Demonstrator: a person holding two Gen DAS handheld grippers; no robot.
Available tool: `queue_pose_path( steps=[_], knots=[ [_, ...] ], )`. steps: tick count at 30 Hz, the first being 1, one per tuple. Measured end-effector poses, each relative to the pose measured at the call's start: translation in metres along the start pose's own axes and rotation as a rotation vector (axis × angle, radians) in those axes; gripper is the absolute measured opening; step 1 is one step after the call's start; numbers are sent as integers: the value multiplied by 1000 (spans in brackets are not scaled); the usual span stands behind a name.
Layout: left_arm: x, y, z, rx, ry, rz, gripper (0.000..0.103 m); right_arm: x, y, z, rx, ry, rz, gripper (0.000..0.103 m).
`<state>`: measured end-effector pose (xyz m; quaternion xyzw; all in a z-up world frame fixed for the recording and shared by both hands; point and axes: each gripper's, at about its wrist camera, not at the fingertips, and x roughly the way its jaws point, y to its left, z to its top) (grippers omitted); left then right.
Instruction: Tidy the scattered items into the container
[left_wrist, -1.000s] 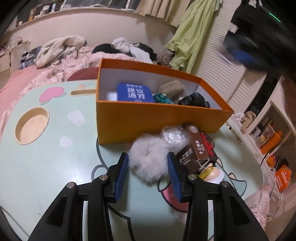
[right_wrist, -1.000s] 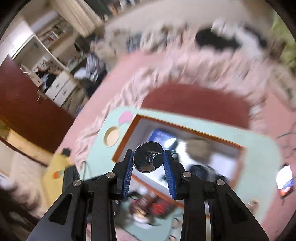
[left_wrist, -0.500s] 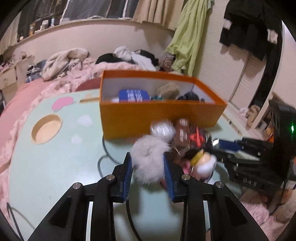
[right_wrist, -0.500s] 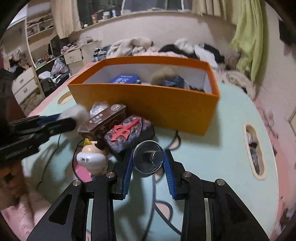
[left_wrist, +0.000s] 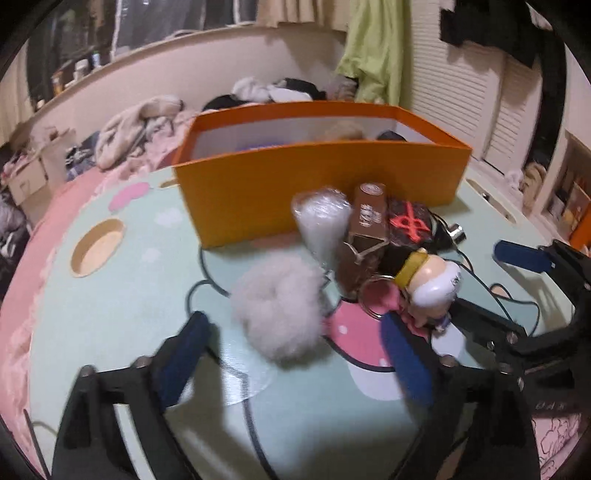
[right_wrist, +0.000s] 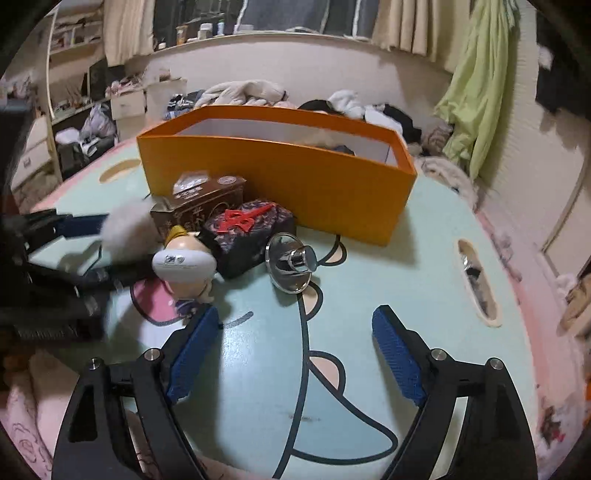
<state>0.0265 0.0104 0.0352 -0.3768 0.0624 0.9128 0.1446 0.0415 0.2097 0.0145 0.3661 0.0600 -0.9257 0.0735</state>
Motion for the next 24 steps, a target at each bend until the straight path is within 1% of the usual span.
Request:
queue_pose_path(
  steps=[1, 3, 6, 10, 14, 16, 18, 19, 20, 21, 22, 24],
  knots=[
    [-1, 0, 0, -2, 2, 0, 99, 1, -5, 0, 18, 6, 18, 88],
    [-3, 1, -1, -9, 2, 6, 100, 3, -11, 0, 33, 13, 9, 92],
    [-4, 1, -2, -16, -2, 9, 100, 1, -5, -2, 23, 16, 10, 96],
    [-3, 7, -2, -40, -19, -4, 98, 0, -6, -4, 23, 16, 15, 97],
    [-2, 10, -1, -62, -38, -10, 92, 0, -10, -5, 33, 7, 23, 97],
    [-3, 11, -1, -72, -49, -22, 87, -4, -14, -7, 60, -17, 49, 97],
    [-4, 12, -1, -78, -62, -34, 77, -10, -22, -9, 96, -55, 66, 97],
    [-4, 13, -1, -79, -69, -41, 67, -12, -24, -8, 107, -65, 70, 97],
    [-4, 12, -2, -80, -75, -49, 53, -14, -25, -8, 114, -74, 77, 97],
    [-5, 13, -2, -82, -80, -57, 35, -14, -25, -7, 115, -77, 83, 95],
    [-5, 14, -2, -89, -84, -66, 29, -14, -24, -5, 113, -77, 88, 89],
    [-6, 16, -4, -105, -92, -84, 28, -12, -23, 3, 114, -72, 99, 83]
  ],
)
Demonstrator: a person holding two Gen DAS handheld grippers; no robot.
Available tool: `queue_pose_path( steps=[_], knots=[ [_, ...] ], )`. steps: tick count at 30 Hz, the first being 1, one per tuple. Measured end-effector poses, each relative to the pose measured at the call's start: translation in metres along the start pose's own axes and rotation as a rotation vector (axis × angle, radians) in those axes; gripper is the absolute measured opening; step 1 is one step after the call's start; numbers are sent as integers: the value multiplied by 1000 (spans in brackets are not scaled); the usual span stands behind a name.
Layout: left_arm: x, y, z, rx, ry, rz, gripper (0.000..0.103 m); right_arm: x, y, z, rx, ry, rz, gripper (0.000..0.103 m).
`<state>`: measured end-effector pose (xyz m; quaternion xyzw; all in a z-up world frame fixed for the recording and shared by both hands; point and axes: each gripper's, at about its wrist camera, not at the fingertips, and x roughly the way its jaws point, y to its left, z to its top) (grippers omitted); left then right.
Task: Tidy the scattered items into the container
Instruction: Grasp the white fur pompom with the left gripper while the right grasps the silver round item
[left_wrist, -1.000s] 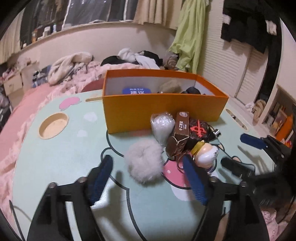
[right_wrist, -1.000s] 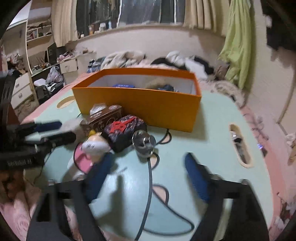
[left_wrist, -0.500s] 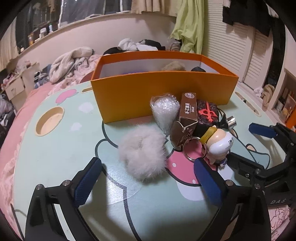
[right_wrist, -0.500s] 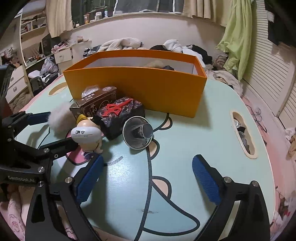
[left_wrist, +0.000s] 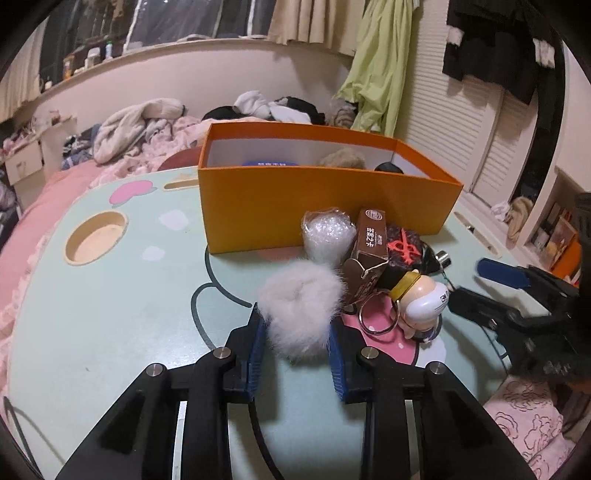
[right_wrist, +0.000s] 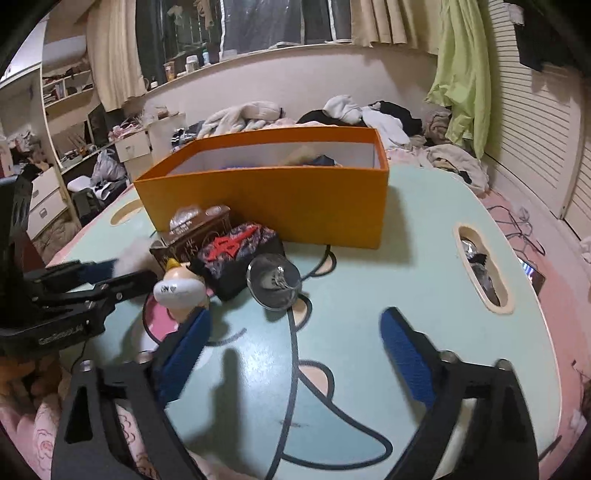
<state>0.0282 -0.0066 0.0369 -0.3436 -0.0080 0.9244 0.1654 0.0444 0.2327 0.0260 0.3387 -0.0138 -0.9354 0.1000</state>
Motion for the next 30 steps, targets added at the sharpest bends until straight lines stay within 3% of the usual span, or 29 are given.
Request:
queue_pose_path(
  steps=[2, 5, 7, 12, 15, 20, 23, 25, 27, 30],
  knots=[
    [-2, 3, -1, -20, -8, -13, 28, 5, -3, 8, 30, 12, 8, 79],
    [-5, 7, -2, -45, -24, -12, 28, 15, -7, 15, 62, 50, 24, 65],
    [-7, 8, -2, -48, -35, -15, 28, 19, -6, 15, 53, 63, 41, 41],
    [-16, 1, 3, -15, -61, -8, 28, 12, -7, 7, 49, 23, 97, 2],
    [-24, 0, 11, -7, -86, -26, 28, 4, -10, 7, 64, -12, 107, 2],
    [-30, -1, 15, -13, -118, -34, 28, 7, -13, 7, 96, 19, 117, 3],
    [-27, -2, 6, -22, -108, -36, 28, 1, -20, 5, 137, 0, 119, 27],
    [-27, -1, 2, -32, -101, -36, 28, -6, -24, 3, 162, -36, 113, 56],
    [-30, 1, 1, -39, -114, -34, 28, -12, -26, 2, 181, -72, 102, 66],
    [-30, 0, -1, -41, -120, -30, 28, -12, -24, 3, 175, -79, 106, 66]
  ],
)
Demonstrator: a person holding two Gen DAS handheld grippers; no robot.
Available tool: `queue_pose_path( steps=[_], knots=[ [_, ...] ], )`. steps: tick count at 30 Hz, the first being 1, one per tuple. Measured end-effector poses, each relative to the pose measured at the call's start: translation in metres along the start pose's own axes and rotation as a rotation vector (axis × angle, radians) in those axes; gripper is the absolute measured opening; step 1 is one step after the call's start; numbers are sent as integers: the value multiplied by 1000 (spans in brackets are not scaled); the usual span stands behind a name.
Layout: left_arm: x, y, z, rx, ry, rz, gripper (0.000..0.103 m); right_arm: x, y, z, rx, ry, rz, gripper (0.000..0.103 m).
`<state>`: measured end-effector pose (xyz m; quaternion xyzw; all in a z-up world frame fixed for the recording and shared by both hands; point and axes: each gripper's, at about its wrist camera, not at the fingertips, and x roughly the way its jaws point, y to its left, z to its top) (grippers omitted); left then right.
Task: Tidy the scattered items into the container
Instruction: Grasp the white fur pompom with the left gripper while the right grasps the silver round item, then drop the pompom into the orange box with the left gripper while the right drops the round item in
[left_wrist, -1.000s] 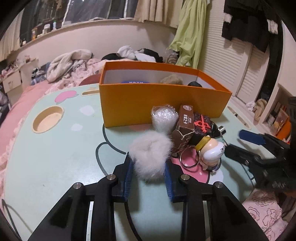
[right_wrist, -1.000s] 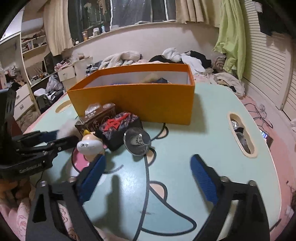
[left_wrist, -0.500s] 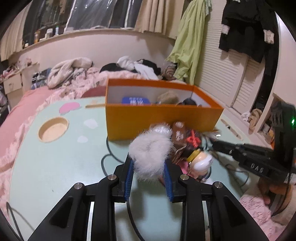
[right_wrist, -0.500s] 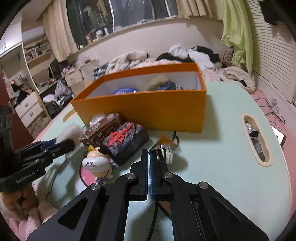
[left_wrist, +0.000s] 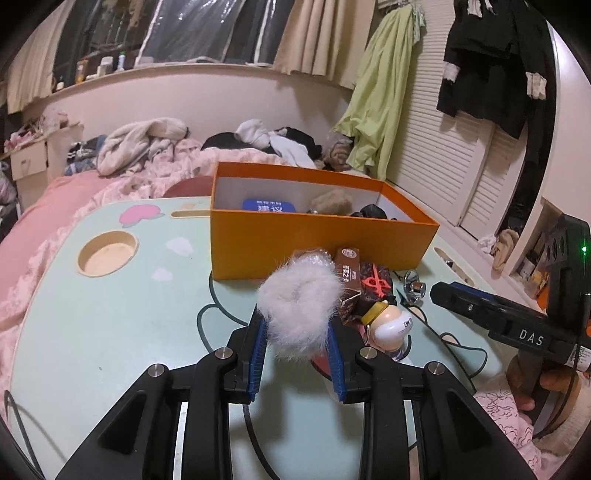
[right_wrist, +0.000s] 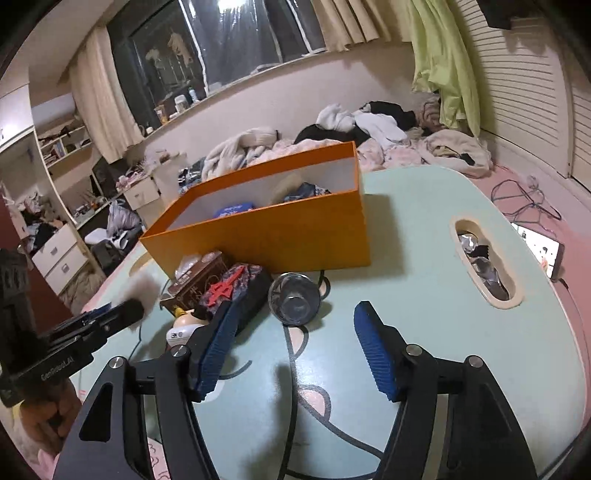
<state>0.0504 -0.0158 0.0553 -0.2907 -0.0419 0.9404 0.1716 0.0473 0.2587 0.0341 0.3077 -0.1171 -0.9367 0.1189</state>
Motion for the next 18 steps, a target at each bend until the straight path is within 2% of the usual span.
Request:
queue_pose_path(
  steps=[6, 14, 15, 16, 17, 18],
  knots=[
    [1, -1, -1, 1, 4, 3, 28, 7, 2, 5, -20, 19, -25, 66],
    [2, -2, -1, 1, 4, 1, 28, 33, 11, 22, -35, 118, -89, 63],
    [2, -2, -1, 0, 4, 0, 28, 38, 12, 23, -39, 137, -100, 57],
    [2, -2, -1, 0, 3, 0, 28, 45, 11, 23, -43, 169, -93, 36],
    [2, -1, -1, 1, 3, 0, 28, 46, 11, 21, -46, 176, -82, 27],
    [2, -2, -1, 1, 3, 0, 28, 44, 10, 20, -46, 169, -75, 27]
  ],
)
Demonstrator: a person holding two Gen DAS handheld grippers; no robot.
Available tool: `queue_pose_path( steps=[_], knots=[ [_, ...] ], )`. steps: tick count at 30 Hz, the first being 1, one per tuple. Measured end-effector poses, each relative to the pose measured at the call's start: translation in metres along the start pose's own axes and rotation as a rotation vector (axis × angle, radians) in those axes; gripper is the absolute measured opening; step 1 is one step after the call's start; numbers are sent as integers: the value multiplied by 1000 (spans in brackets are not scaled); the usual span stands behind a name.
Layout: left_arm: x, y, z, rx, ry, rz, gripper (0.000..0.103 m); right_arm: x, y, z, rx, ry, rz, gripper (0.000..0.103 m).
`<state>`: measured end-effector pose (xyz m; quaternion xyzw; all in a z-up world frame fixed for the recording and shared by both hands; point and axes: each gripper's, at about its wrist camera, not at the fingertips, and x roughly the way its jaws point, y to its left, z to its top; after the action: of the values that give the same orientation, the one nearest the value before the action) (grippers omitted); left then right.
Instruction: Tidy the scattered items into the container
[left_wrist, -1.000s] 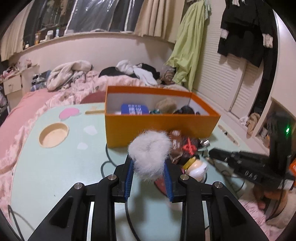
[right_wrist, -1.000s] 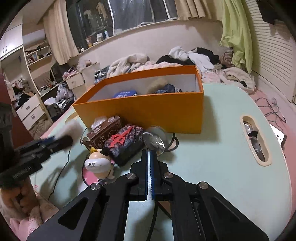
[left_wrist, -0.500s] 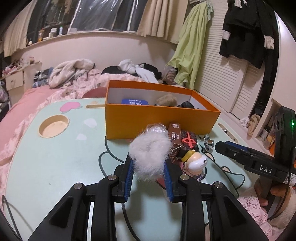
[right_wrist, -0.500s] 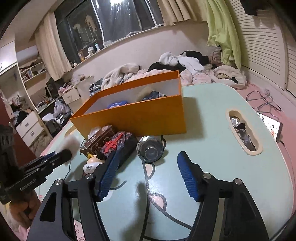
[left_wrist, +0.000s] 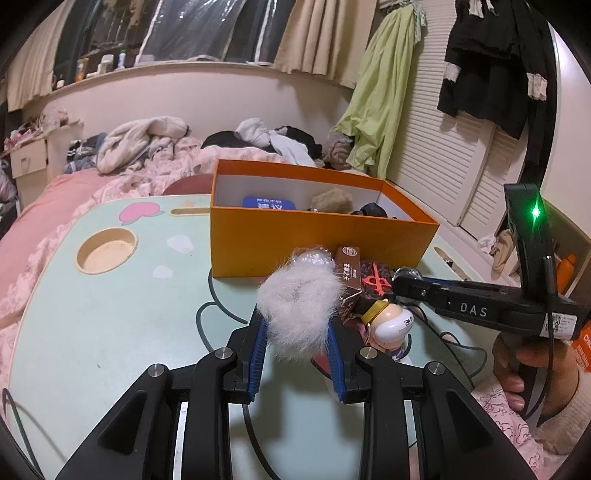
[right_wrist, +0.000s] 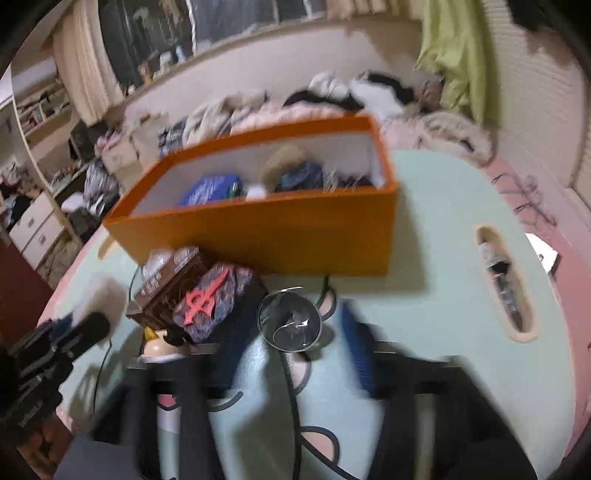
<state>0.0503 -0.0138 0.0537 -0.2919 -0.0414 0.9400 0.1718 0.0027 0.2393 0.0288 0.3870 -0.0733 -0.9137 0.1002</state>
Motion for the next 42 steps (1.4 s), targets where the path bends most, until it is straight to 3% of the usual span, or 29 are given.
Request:
queue_pose_path(
  steps=[6, 12, 14, 16, 17, 18, 19, 20, 21, 24, 27, 28, 31, 33, 36, 40, 42],
  knots=[
    [-1, -4, 11, 4, -11, -3, 28, -28, -4, -7, -3, -120, 47, 26],
    [4, -11, 84, 10, -116, 12, 28, -40, 14, 37, -35, -228, 78, 27],
    [21, -12, 107, 7, -109, 31, 32, -32, 16, 60, -27, -237, 85, 27],
    [52, -6, 117, -9, -16, 76, 75, -14, 17, 74, -38, -215, 37, 29],
    [67, -1, 114, -24, 43, 103, 100, 1, 16, 77, -43, -163, 6, 32],
    [81, 4, 108, -41, 94, 121, 101, 16, 12, 76, -39, -100, -28, 44],
    [89, 6, 99, -27, 95, 143, 101, 22, 14, 72, -85, -105, -91, 52],
    [96, 9, 91, -23, 125, 124, 101, 21, 16, 68, -126, -133, -125, 56],
    [95, 16, 85, -71, 104, 69, 101, 17, 16, 63, -138, -171, -132, 62],
    [98, 32, 76, -184, 135, 0, 101, 15, 13, 60, -159, -183, -117, 65],
    [81, 23, 75, -119, 66, 63, 101, 14, 13, 66, -157, -147, -99, 66],
    [73, 20, 75, -100, 34, 73, 101, 7, 11, 66, -136, -168, -85, 66],
    [35, 23, 72, -116, -51, 52, 101, -40, 7, 54, -67, -343, 3, 66],
    [16, 26, 64, -133, -51, 19, 101, -57, 15, 51, -74, -359, 44, 69],
    [-1, 23, 46, -95, -5, 18, 101, -75, 28, 32, -104, -307, 85, 72],
    [4, 17, 1, -22, 124, 116, 101, -73, 41, -6, -167, -174, 121, 73],
    [15, 22, -18, -16, 197, 146, 102, -64, 48, -24, -214, -97, 58, 73]
  ],
)
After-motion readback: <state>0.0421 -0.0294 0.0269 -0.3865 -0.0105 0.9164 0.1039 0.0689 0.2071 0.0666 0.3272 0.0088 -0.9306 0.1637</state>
